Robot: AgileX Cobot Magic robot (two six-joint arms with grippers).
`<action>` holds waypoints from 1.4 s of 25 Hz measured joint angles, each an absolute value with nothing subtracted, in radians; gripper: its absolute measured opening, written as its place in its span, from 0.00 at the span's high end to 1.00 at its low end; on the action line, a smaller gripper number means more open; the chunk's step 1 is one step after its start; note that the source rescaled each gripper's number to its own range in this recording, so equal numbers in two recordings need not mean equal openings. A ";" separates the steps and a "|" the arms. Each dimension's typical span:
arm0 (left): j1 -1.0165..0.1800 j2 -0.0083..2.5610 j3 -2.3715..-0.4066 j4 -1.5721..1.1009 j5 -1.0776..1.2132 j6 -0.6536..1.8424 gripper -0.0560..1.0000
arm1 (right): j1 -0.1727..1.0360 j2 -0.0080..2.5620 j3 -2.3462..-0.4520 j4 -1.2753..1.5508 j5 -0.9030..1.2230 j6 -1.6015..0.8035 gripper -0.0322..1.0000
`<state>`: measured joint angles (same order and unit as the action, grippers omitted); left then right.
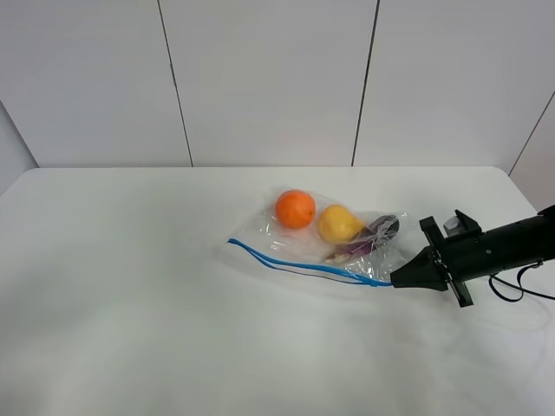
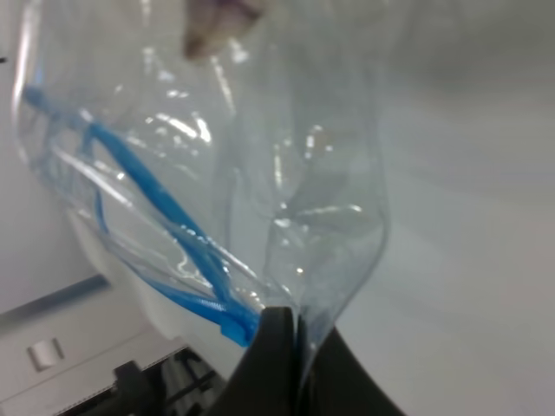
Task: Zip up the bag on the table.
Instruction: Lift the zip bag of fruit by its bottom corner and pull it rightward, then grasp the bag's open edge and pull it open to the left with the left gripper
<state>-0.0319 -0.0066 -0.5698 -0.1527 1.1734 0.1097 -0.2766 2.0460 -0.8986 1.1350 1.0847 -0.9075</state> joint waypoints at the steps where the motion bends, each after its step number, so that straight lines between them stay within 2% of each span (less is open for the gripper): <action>1: -0.032 -0.007 -0.570 -0.153 1.173 0.110 0.00 | -0.277 2.047 -0.908 1.139 1.101 -0.908 0.97; 6: -0.032 -0.007 -0.570 -0.153 1.173 0.110 0.00 | -0.260 2.047 -0.976 1.213 1.187 -0.908 0.97; 16: -0.032 -0.007 -0.570 -0.153 1.173 0.110 0.00 | -0.137 1.985 -1.031 1.267 1.198 -0.906 0.97; 35: -0.032 -0.007 -0.570 -0.153 1.173 0.110 0.00 | -0.135 1.959 -1.054 1.290 1.199 -0.850 0.97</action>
